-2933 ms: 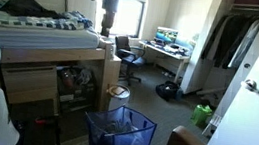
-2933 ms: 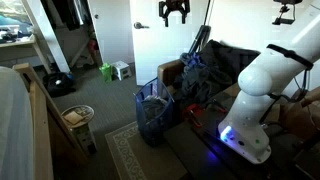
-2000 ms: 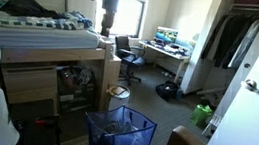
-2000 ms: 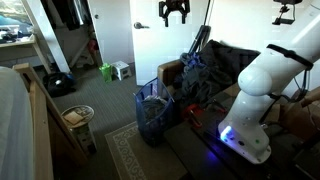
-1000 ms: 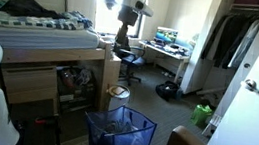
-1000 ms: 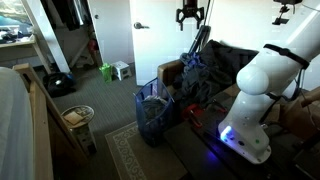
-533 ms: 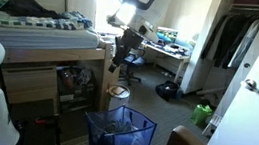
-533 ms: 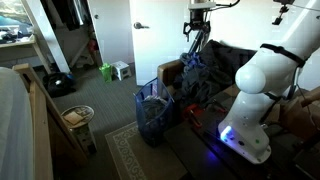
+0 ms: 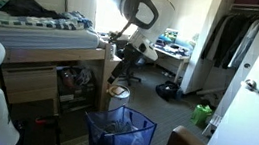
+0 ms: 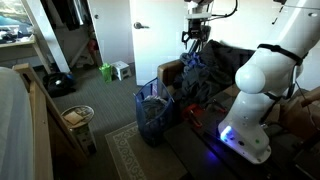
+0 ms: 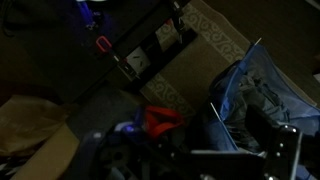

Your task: Pick the hoodie on the sofa and put it in the bag

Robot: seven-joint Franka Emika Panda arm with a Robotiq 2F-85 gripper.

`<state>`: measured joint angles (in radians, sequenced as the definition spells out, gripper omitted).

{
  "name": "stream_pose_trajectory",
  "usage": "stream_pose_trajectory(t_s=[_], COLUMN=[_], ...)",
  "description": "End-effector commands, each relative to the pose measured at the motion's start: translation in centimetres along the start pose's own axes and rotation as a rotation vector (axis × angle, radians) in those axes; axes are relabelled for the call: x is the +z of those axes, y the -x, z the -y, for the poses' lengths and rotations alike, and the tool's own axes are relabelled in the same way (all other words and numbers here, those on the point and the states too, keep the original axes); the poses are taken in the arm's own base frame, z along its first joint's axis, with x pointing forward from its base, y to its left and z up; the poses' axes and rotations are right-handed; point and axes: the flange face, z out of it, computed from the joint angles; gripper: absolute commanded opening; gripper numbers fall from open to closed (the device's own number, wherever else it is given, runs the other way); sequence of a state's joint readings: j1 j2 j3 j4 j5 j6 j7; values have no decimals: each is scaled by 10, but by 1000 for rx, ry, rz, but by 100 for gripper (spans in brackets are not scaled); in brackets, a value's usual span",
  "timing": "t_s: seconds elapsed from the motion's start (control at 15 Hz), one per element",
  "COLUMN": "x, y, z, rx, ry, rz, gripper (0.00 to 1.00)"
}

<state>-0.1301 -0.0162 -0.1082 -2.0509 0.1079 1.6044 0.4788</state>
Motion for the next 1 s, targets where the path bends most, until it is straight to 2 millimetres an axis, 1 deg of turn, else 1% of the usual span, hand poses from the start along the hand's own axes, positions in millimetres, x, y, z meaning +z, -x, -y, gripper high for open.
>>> stream_pose_trajectory(t_s=[0.0,0.13,0.33,0.53,0.67,0.93], x=[-1,-4,-11,-9,-2,24], y=[0,-2,-15,-34,-48,-77], z=[0,-3,-25,-46,-58,-68], rx=[0,22,93,187,274,468], ry=[0,-27,-157,-232,-247,-260], rz=[1,10,71,116,134,201], gripper=[100,100,100,100,100,100])
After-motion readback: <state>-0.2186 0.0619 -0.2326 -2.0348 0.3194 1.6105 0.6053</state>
